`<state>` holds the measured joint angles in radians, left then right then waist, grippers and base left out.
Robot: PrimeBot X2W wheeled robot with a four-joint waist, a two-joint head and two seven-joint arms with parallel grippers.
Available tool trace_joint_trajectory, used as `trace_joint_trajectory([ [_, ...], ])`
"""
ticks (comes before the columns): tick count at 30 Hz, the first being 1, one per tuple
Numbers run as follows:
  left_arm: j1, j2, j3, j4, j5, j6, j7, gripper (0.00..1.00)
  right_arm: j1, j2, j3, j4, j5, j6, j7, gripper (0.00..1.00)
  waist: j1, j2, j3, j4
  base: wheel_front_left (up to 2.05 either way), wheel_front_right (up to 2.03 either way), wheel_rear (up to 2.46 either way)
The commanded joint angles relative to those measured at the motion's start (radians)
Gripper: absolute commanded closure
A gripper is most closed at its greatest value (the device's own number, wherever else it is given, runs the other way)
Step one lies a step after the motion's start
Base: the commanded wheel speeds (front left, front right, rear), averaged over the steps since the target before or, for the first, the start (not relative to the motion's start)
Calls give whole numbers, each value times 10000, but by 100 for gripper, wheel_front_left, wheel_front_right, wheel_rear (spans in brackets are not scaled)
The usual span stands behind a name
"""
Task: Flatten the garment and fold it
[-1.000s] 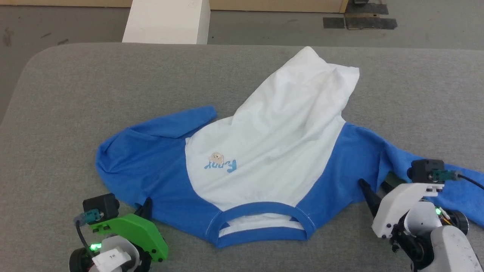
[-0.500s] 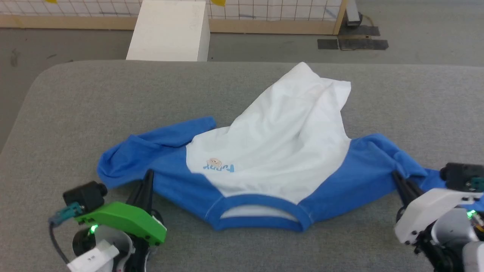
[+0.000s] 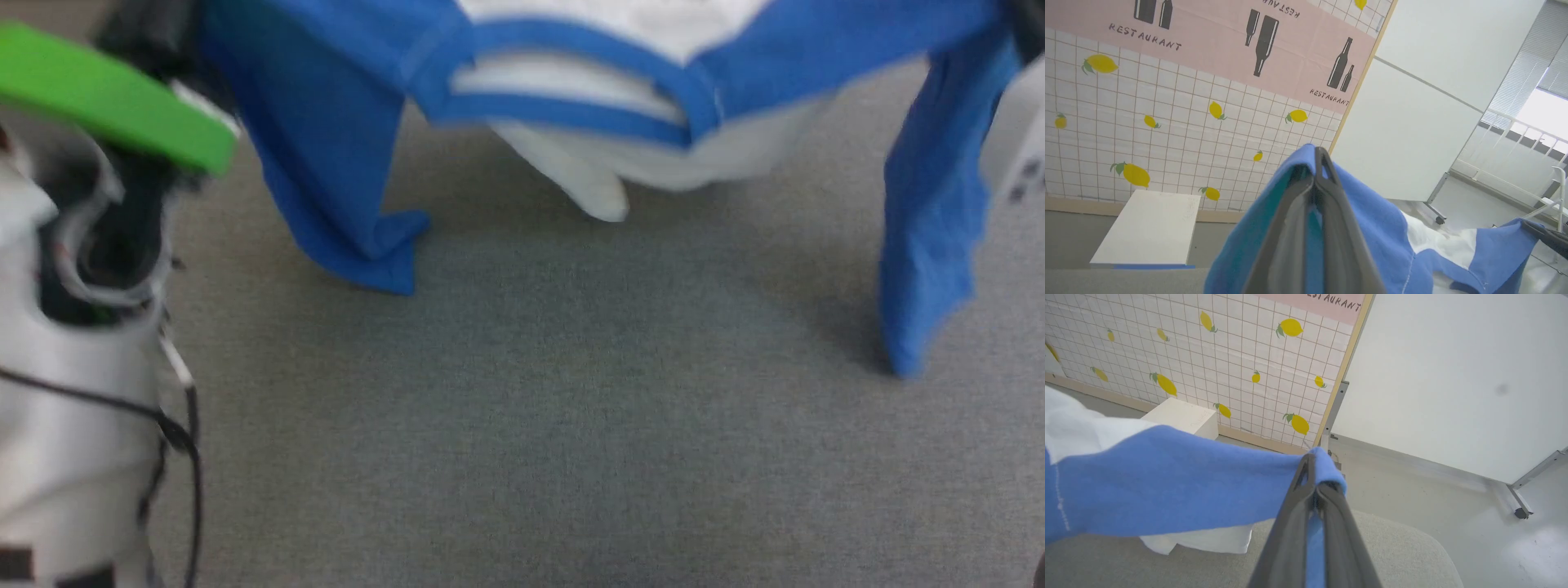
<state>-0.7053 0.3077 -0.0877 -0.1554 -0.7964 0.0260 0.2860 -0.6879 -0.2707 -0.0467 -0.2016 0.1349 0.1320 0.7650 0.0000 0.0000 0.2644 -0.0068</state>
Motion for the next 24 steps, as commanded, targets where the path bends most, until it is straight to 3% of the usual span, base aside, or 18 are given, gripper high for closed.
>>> trace_joint_trajectory([
  [1, -887, 225, 104, 347, 224, 47, 32, 100, -984, -132, 178, 374, -108, -13, 8, 100, 0, 0, 1445, -334, 0, 0, 0],
  [7, -3980, 713, 143, 2027, 1062, 165, -146, 100, -4655, -505, 801, 2432, -632, -13, -579, 100, 0, 0, 2787, -618, 0, 0, 0],
  [15, -6917, 677, 606, 3603, 1652, 472, -1675, 100, -7956, -70, 637, 4245, -1700, -13, -2672, 100, 0, 0, 3623, -682, 0, 0, 0],
  [20, -7678, 610, 834, 4203, 1582, 320, -2438, 100, -8977, 145, 543, 5115, -2156, -13, -3985, 100, 0, 0, 3720, -579, 0, 0, 0],
  [24, -7343, 686, 772, 4753, 1540, 52, -2573, 100, -8893, 204, 628, 5829, -2036, -13, -4617, 100, 0, 0, 3686, -476, 0, 0, 0],
])
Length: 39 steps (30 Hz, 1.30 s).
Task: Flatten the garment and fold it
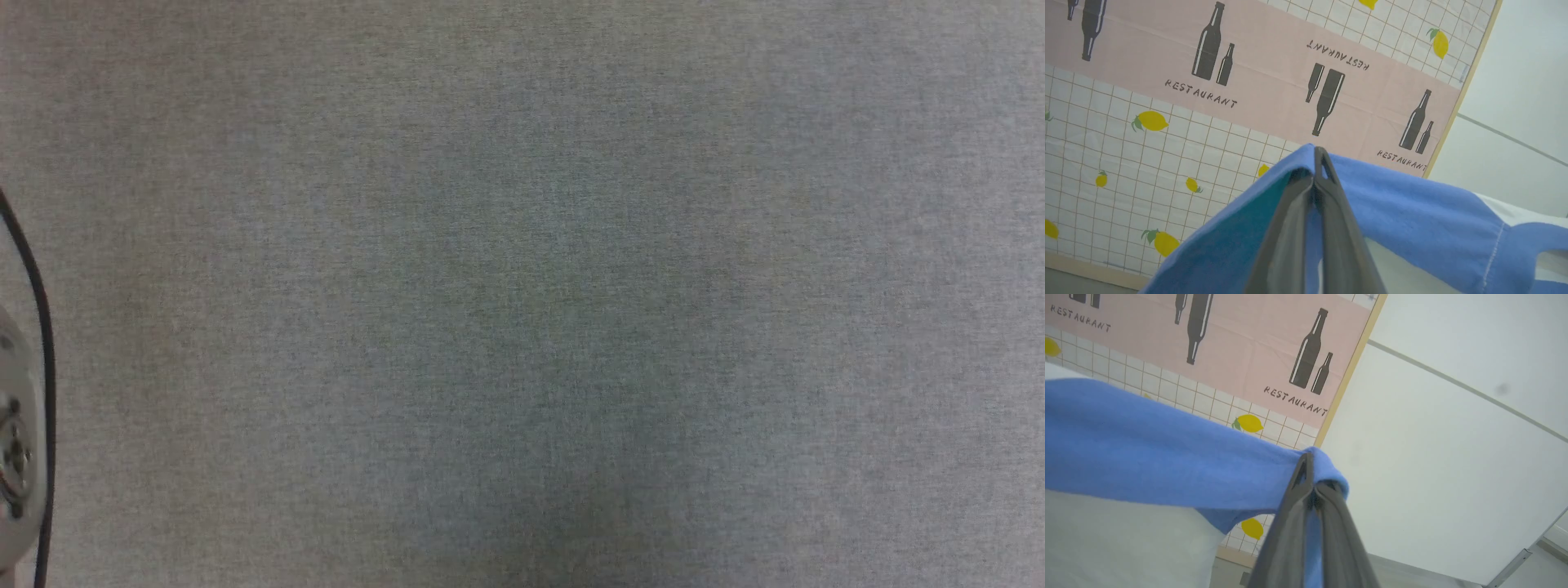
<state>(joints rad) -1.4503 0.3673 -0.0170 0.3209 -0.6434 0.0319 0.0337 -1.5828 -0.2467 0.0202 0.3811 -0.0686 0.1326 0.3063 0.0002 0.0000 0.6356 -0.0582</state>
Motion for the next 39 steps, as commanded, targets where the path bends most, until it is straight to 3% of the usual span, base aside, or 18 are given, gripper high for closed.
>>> trace_joint_trajectory([
  [1, 361, 139, -3, 167, 49, -87, -49, 100, 250, -58, 17, 233, 70, -19, -125, 100, -2, 0, -82, 73, 0, 0, 0],
  [9, 3444, 543, -938, 1120, 591, -824, 5, 100, 3253, -258, 757, 1077, 1344, -19, -342, 100, -2, 0, -1073, 260, 0, 0, 0],
  [17, 7612, 422, -1698, 714, 398, -987, 572, 100, 7591, -791, 818, -46, 2884, -19, -244, 100, -2, 0, -2649, 470, 0, 0, 0],
  [23, 10531, 156, -1712, -552, -307, -585, 1189, 100, 10917, -625, -219, -2017, 3370, -19, 447, 100, -2, 0, -3515, 593, 0, 0, 0],
  [28, 12365, 25, -1581, -1901, -712, -65, 1480, 100, 13258, 16, -1381, -4029, 3221, -19, 1300, 100, -2, 0, -3990, 695, 0, 0, 0],
  [34, 14200, -57, -1338, -3385, -875, 782, 1637, 100, 15378, 1007, -2371, -5931, 2848, -19, 2484, 100, -2, 0, -4391, 735, 0, 0, 0],
  [39, 15410, -50, -1478, -4207, -884, 1181, 1962, 100, 16609, 1496, -2883, -6661, 2470, -19, 3153, 100, -2, 0, -4520, 769, 0, 0, 0],
])
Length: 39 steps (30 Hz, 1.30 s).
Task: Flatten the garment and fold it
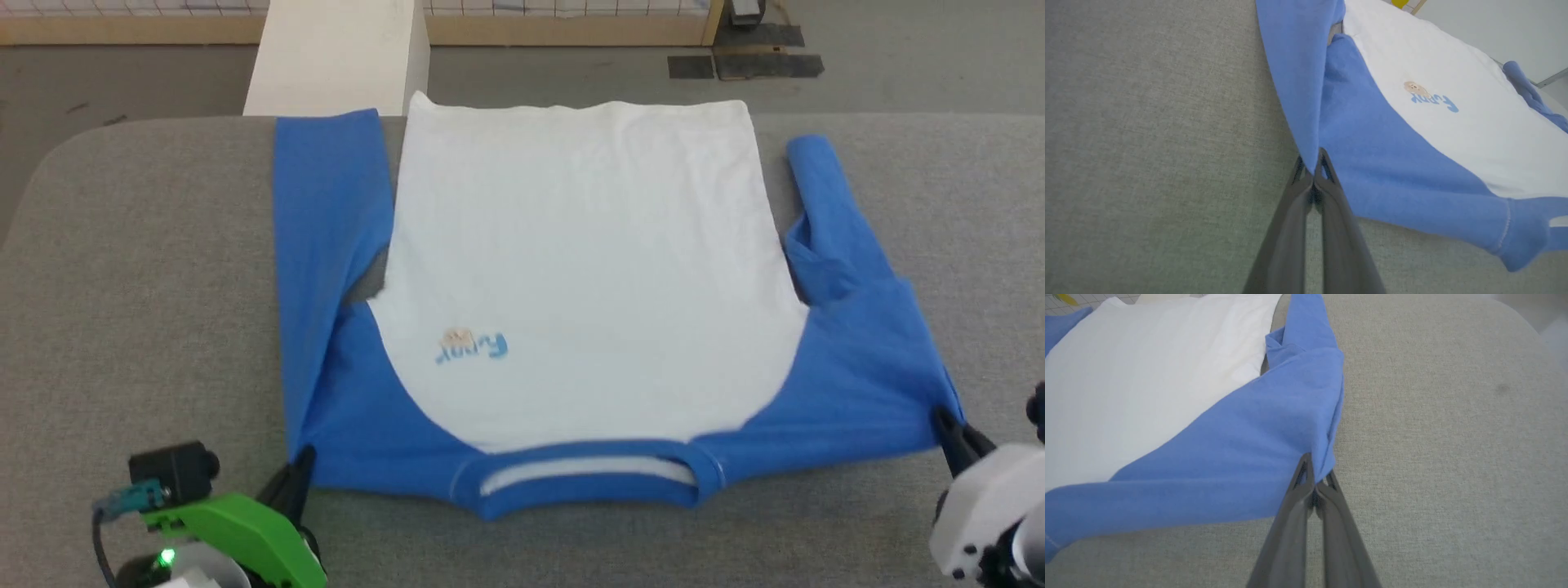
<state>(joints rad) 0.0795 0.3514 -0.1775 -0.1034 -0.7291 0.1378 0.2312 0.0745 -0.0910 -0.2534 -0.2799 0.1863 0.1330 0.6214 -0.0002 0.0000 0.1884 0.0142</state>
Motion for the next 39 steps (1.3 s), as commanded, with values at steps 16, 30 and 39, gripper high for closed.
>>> trace_joint_trajectory([
  [16, 920, -94, -1169, 1069, 430, -181, 154, 100, 1053, 398, -14, 1924, -751, -23, -645, 100, 2, 0, -220, 49, 0, 0, 0],
  [30, 1233, 255, -858, 775, 1151, 237, -962, 0, 1656, 406, -359, 1680, -116, -23, -4130, 0, 2, 0, -700, 105, 0, 0, 0],
  [39, -116, 687, -560, 451, 2633, 613, -2591, 0, 934, 407, 665, 1320, -853, -23, -6473, 0, 2, 0, -339, -150, 0, 0, 0],
])
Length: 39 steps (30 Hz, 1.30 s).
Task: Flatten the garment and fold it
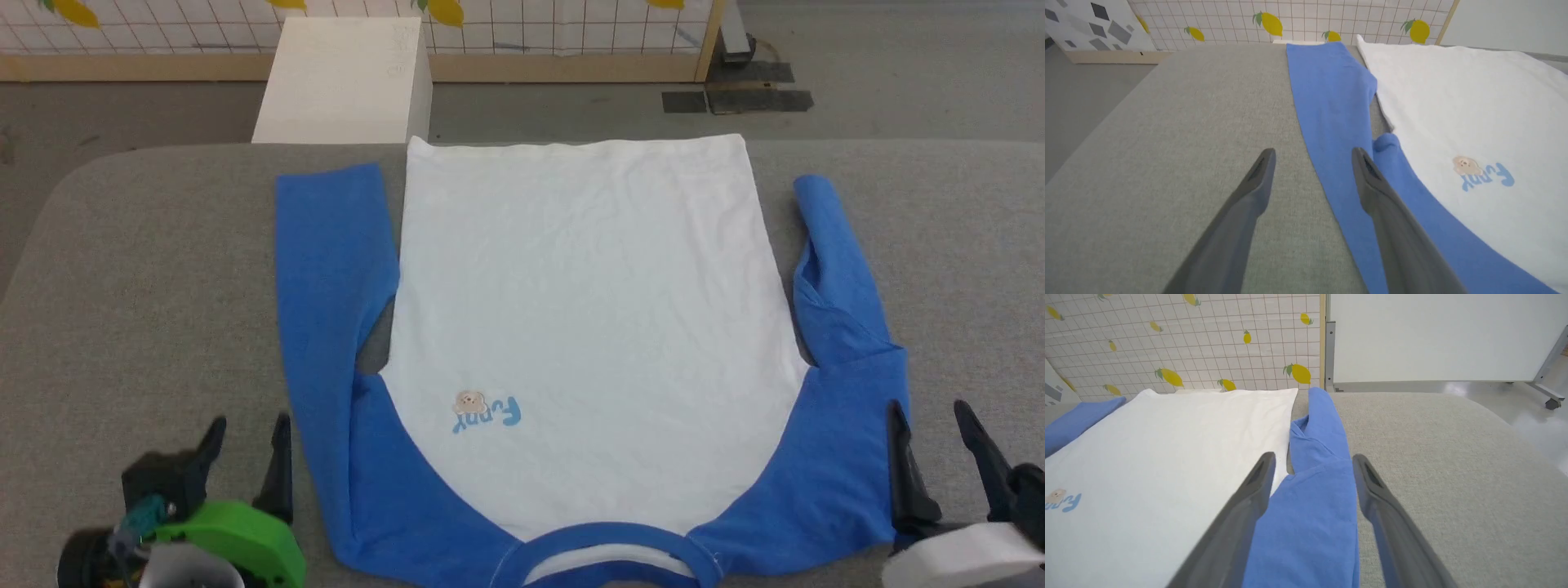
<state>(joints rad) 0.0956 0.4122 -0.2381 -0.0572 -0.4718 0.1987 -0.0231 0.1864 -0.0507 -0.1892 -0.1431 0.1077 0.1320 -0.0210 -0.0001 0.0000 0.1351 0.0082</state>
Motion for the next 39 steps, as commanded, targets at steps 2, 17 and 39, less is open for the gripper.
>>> trace_joint_trajectory([
  [2, -1029, 243, -8, 227, 302, -191, -181, 0, -458, 4, 303, -90, -273, -13, -359, 0, 1, 0, 457, -153, 0, 0, 0],
  [17, -8144, 1917, 368, 3471, 66, -2128, 2004, 0, -3060, 1, 2027, -738, -486, -13, -897, 0, 1, 0, 3997, -1473, 0, 0, 0],
  [39, -8772, 3119, 2173, 3782, -2313, -361, 7777, 0, -4090, 4, 2644, -70, 281, -13, -1682, 0, 1, 0, 5620, -2684, 0, 0, 0],
])
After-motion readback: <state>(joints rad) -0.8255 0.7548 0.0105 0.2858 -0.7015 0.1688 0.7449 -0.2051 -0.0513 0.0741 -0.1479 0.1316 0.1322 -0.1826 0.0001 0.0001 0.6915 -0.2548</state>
